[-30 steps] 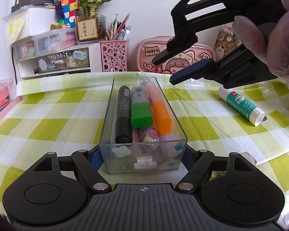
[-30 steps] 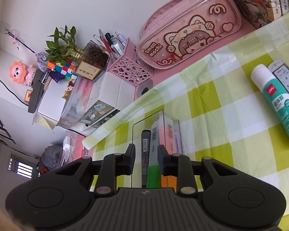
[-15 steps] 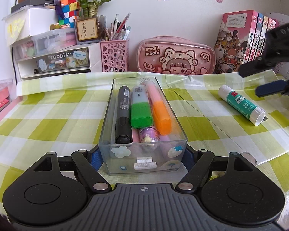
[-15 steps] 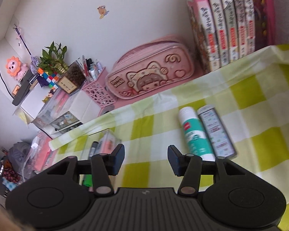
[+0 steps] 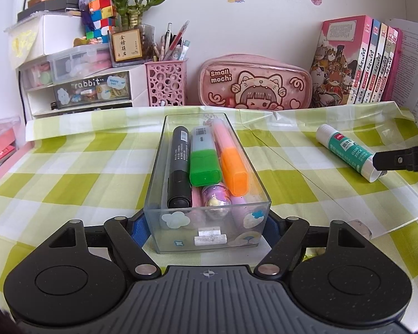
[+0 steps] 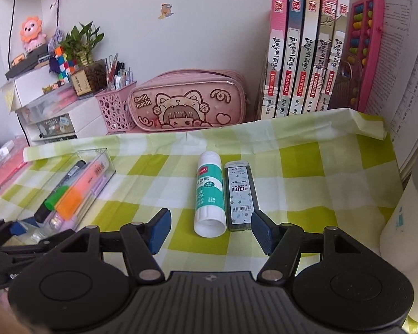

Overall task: Organize stationery
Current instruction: 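Withdraw the right tool and close it on the glue stick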

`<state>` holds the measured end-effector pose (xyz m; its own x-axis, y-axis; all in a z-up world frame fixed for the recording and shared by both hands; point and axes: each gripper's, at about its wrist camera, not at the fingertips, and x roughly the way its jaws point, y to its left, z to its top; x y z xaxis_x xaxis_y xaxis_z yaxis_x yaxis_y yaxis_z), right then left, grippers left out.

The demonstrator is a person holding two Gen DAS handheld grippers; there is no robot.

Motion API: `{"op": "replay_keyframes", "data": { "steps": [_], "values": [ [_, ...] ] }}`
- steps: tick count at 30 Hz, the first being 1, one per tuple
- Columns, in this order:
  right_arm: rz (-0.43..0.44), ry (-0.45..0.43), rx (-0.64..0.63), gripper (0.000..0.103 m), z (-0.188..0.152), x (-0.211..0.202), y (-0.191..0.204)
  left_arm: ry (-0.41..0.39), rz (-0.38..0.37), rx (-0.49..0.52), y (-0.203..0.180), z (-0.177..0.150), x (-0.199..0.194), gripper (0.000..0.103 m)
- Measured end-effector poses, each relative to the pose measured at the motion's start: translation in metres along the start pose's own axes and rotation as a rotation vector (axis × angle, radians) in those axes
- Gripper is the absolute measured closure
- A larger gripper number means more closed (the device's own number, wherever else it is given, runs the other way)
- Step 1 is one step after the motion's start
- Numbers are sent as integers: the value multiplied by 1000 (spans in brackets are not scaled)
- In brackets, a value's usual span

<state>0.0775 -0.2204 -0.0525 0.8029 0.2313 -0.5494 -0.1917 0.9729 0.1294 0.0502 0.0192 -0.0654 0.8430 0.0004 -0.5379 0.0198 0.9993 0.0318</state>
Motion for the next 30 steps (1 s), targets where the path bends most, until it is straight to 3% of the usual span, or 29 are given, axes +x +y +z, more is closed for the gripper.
{"op": "replay_keyframes", "data": {
  "steps": [3, 11, 17, 27, 30],
  "values": [
    [-39, -6, -62, 42, -4, 7, 8, 0, -2, -1, 0, 0, 0, 28],
    [-64, -8, -151, 71, -5, 18, 24, 0, -4, -4, 0, 0, 0, 28],
    [-34, 40, -111, 71, -5, 7, 26, 0, -3, -2, 0, 0, 0, 28],
    [142, 186, 15, 70, -7, -2, 30, 0, -3, -2, -1, 1, 0, 28],
    [164, 208, 14, 63, -4, 1, 31, 0, -3, -2, 0, 0, 0, 28]
  ]
}}
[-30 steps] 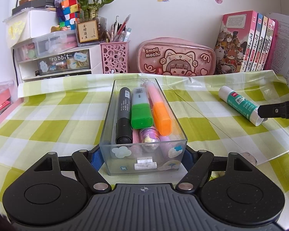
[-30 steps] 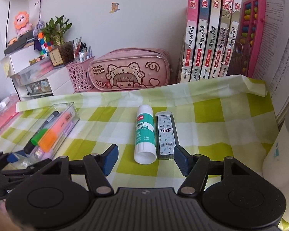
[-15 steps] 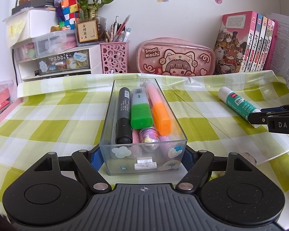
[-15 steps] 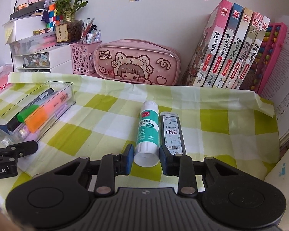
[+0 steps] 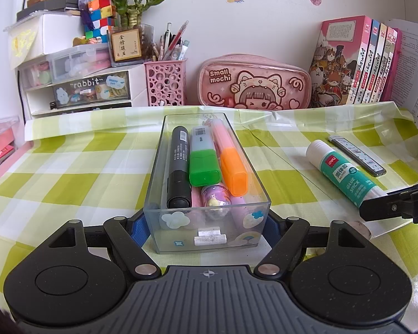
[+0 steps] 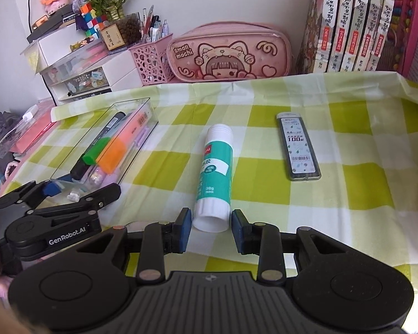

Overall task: Organize stationery
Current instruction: 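Withdraw the right tool and close it on the glue stick, then lift the glue stick with the right tool and lay it in the tray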

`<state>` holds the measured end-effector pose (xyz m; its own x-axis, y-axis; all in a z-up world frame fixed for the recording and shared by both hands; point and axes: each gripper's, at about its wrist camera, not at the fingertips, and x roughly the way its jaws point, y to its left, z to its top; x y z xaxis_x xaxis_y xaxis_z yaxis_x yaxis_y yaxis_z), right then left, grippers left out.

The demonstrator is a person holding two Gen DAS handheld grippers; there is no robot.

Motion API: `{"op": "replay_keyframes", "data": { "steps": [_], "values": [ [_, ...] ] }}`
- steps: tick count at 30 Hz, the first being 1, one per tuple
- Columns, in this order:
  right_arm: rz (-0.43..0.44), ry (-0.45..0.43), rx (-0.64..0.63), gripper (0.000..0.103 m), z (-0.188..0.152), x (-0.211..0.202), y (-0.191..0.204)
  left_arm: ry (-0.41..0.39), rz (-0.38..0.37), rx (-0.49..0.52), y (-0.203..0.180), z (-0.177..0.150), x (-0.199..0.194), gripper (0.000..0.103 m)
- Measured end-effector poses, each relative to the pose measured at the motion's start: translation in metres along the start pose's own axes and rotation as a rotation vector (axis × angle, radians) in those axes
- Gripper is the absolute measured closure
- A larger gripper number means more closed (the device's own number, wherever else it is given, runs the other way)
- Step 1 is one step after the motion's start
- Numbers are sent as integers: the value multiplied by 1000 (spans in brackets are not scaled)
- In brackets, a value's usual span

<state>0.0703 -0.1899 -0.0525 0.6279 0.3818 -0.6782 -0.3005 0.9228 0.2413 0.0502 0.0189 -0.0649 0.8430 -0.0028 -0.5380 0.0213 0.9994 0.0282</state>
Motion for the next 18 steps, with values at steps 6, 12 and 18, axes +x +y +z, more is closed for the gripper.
{"op": "replay_keyframes", "data": {
  "steps": [6, 12, 18],
  "values": [
    [29, 6, 10, 59, 19, 6, -1, 0, -1, -1, 0, 0, 0, 28],
    [138, 50, 161, 59, 39, 24, -13, 0, -1, -1, 0, 0, 1, 28],
    [155, 70, 250, 70, 42, 40, -21, 0, -2, -1, -1, 0, 1, 28]
  ]
}}
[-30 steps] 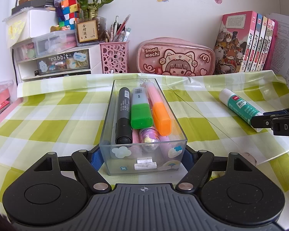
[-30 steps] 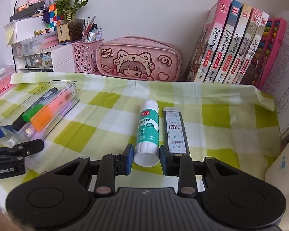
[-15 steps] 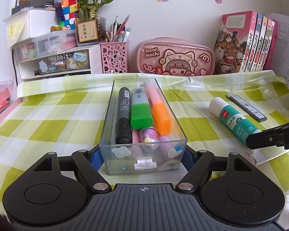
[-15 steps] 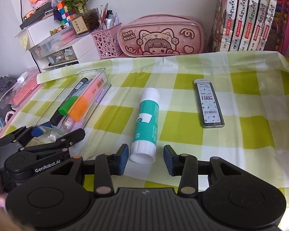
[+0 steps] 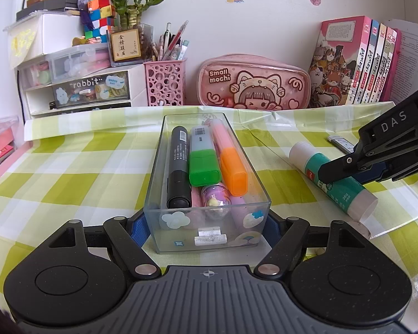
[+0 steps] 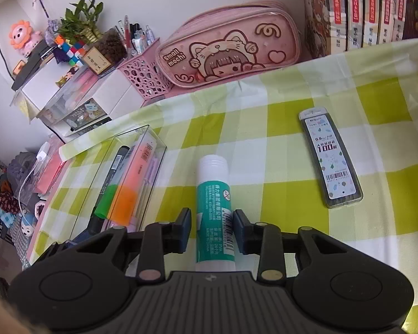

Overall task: Organize stationery
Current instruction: 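Lift the glue stick with the right tool and lay it in the tray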

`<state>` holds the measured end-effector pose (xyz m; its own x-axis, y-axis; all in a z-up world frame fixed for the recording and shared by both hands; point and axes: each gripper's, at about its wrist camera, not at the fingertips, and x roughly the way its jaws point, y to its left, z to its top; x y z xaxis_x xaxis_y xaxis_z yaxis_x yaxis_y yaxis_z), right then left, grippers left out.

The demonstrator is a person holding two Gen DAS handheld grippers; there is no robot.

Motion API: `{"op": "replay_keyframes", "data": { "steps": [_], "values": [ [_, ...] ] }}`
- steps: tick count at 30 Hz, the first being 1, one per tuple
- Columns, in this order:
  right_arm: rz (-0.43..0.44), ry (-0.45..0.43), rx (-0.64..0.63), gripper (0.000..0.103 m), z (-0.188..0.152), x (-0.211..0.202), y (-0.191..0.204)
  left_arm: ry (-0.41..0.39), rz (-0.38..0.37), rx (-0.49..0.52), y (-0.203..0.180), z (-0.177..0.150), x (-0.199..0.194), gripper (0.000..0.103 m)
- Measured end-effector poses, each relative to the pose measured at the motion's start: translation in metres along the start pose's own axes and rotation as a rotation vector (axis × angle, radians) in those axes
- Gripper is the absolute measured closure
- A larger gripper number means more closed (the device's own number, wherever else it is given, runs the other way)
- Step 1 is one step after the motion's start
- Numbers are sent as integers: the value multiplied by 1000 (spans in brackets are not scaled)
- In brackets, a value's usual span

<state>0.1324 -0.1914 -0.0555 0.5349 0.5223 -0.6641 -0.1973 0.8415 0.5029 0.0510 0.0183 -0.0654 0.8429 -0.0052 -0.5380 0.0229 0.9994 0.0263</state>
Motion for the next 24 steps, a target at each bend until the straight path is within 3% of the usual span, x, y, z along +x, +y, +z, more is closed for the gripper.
{"op": "replay_keyframes", "data": {
  "steps": [24],
  "values": [
    [121, -40, 196, 71, 20, -5, 11, 0, 1, 0, 0, 0, 0, 28]
  ]
}}
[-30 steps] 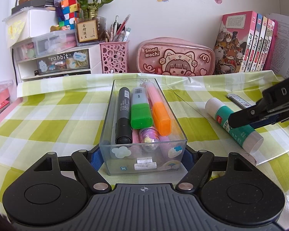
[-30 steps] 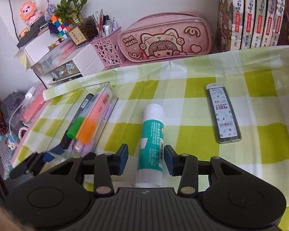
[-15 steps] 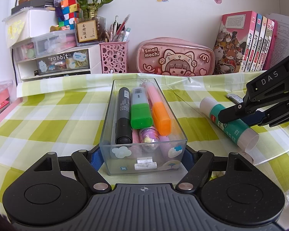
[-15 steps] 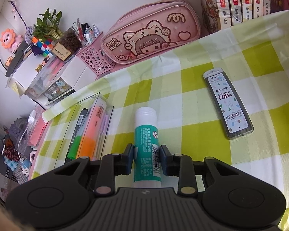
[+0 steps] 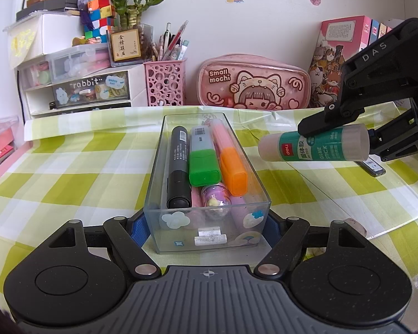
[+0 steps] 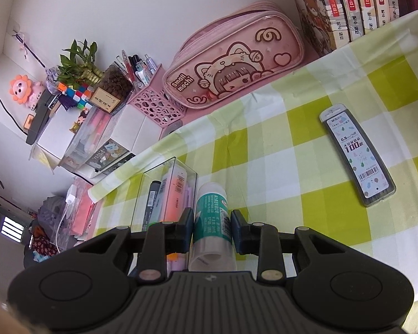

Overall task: Organize stationery
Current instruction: 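Lift the glue stick with the right tool and lay it in the tray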

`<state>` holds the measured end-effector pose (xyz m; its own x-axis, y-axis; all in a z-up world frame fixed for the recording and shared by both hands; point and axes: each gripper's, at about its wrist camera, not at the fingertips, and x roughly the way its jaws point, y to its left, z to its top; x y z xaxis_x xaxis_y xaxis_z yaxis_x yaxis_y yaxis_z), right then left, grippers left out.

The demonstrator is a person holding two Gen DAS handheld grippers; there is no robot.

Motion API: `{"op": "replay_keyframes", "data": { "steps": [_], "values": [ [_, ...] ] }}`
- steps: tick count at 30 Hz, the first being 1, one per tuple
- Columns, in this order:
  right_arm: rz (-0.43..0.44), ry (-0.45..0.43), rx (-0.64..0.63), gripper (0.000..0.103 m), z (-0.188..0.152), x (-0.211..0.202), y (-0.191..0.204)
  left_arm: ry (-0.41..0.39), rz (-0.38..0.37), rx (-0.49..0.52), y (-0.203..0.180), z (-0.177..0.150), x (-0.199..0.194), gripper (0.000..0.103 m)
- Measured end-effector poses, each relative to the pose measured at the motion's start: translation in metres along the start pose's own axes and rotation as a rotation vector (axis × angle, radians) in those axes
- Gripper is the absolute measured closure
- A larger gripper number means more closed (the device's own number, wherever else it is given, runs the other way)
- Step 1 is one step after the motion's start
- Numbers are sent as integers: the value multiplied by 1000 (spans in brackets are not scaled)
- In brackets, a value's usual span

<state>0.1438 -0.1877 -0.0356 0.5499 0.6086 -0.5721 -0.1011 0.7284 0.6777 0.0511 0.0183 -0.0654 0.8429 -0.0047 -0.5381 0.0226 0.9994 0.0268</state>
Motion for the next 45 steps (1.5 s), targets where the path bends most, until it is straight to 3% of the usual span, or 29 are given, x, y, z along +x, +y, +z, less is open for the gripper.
{"op": "replay_keyframes", "data": {
  "steps": [7, 17, 27, 45],
  "values": [
    [63, -22, -14, 71, 6, 0, 25, 0, 0, -1, 0, 0, 0, 28],
    [50, 15, -67, 71, 12, 41, 73, 0, -1, 0, 0, 0, 0, 28],
    [5, 18, -57, 71, 13, 62, 81, -1, -5, 0, -1, 0, 0, 28],
    [14, 129, -86, 71, 3, 85, 91, -1, -5, 0, 0, 0, 0, 28]
  ]
}}
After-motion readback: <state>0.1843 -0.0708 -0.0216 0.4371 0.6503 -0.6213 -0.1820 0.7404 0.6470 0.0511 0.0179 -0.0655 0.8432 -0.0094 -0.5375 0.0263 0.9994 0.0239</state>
